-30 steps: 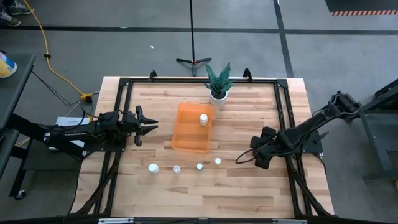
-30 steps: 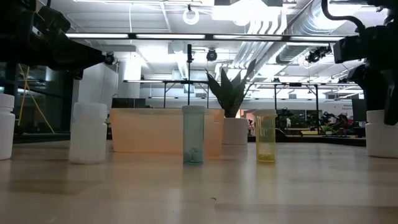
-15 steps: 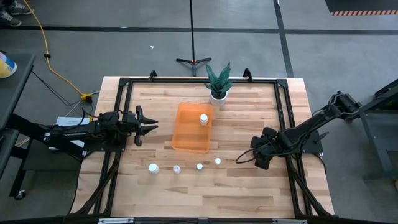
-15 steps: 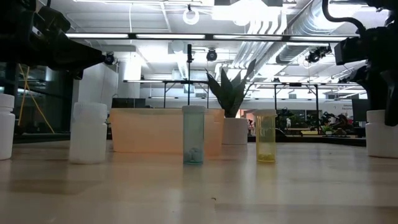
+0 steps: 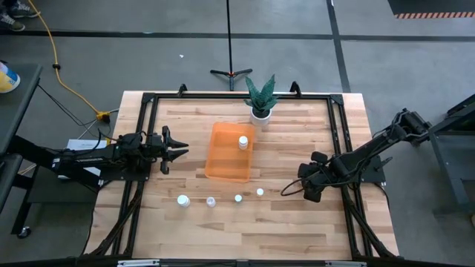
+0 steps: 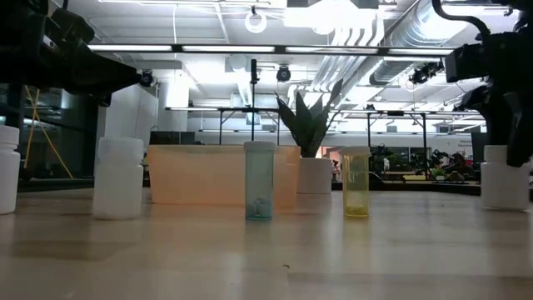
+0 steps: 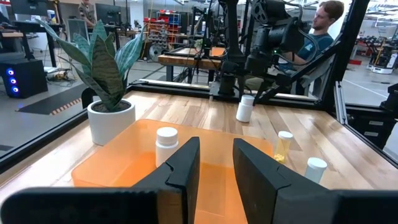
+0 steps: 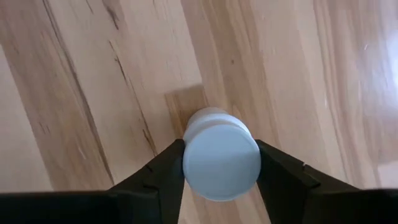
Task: Pick and place pill bottles into a basket
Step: Put the right white pill bottle into the orange bin
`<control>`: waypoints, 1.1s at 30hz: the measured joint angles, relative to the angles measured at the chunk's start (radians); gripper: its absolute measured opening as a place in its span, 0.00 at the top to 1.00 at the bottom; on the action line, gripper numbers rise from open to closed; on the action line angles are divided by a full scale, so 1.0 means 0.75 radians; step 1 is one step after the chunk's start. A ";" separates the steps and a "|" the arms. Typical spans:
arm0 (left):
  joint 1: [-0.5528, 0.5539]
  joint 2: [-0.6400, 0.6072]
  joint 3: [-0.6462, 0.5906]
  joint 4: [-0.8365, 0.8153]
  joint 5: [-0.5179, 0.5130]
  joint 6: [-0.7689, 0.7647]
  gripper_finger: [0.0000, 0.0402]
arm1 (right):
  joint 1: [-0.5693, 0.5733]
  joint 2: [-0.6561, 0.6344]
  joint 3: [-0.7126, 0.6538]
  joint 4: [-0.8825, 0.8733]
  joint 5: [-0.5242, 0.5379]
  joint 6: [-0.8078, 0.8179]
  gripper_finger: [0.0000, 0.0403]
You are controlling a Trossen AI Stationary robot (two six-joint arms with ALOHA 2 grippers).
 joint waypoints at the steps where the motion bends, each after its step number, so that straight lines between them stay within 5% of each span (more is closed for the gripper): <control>1: 0.000 0.000 0.000 0.000 0.000 0.000 0.67 | 0.000 0.000 0.000 0.012 0.002 -0.015 0.58; 8: 0.000 0.000 0.000 0.000 0.000 0.000 0.67 | -0.001 -0.001 0.081 0.005 -0.011 -0.071 0.63; 17: 0.000 0.000 0.000 0.000 0.000 0.000 0.67 | -0.027 -0.001 0.222 0.283 0.218 -0.457 0.58; 33: 0.000 -0.001 0.000 0.001 -0.001 0.000 0.67 | -0.525 0.155 0.279 1.006 -0.231 -1.176 0.60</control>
